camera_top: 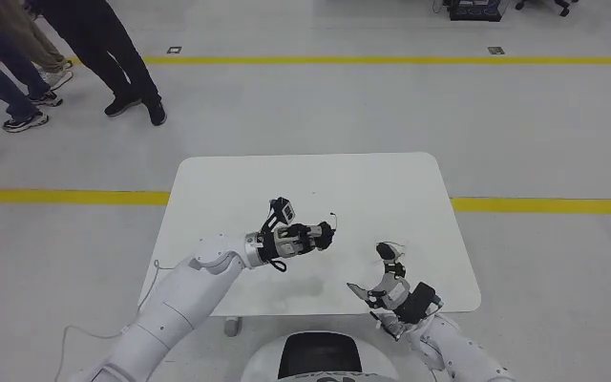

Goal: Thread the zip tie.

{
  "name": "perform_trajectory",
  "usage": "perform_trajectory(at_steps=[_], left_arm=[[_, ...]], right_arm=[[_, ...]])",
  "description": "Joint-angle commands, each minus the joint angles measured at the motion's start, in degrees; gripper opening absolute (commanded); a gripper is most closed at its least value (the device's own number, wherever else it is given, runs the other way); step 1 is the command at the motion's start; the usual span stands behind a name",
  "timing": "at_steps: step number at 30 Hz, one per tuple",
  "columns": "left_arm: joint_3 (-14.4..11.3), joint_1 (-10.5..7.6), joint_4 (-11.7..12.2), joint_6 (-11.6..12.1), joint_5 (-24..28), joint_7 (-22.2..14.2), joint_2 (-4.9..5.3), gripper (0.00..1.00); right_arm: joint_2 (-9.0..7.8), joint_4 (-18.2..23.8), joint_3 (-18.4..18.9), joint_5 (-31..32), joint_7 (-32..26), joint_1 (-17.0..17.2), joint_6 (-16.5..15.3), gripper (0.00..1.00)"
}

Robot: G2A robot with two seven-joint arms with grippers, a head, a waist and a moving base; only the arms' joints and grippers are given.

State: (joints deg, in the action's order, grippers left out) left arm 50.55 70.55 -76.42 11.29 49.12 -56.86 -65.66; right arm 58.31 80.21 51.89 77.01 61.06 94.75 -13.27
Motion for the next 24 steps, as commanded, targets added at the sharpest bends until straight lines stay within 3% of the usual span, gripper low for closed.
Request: perform_trajectory(at_steps=[1,4,8,9,11,17,19,22,24], left_arm=[[-0.8,0.23,-0.7,0.5,3.6,-0.3,-0.43,0.00],[-2.8,-0.11,-0.5,0.2,9.6,-2.2,-1.57,0.00],[-6.1,-1.70,2.1,1.5,14.9,-3.2,-3.52,0.00],[-6.7,-2.16,2.9,2.1,14.9,-3.1,-3.89,0.00],[-7.2,-3.78,4.3,4.8,10.1,-1.9,-4.09,0.00],[-7.2,-3.67,4.2,4.8,10.2,-1.7,-4.11,0.00],[-7.2,-2.23,3.1,4.6,13.7,-1.1,-4.41,0.00],[-7.5,-0.54,3.0,5.3,19.2,-2.4,-5.06,0.00],[-7.7,-0.10,3.4,5.7,21.9,-3.3,-5.50,0.00]], right_arm=[[-0.09,0.0,0.8,1.1,1.9,0.2,1.1,1.00],[-0.29,0.1,2.0,4.3,4.5,0.7,4.4,1.00],[-0.50,0.4,3.4,9.4,6.5,1.1,9.4,1.00],[-0.54,0.5,3.4,10.5,6.9,1.2,9.7,1.00],[-0.56,0.4,3.5,10.9,6.8,1.3,9.8,1.00],[-0.56,0.4,3.5,10.9,6.8,1.3,9.8,1.00],[-0.37,1.3,3.6,10.4,5.6,1.2,10.8,1.00],[-0.14,2.4,4.1,12.1,5.6,1.3,15.3,1.00],[-0.01,3.1,4.2,12.7,5.5,1.2,16.4,1.00]])
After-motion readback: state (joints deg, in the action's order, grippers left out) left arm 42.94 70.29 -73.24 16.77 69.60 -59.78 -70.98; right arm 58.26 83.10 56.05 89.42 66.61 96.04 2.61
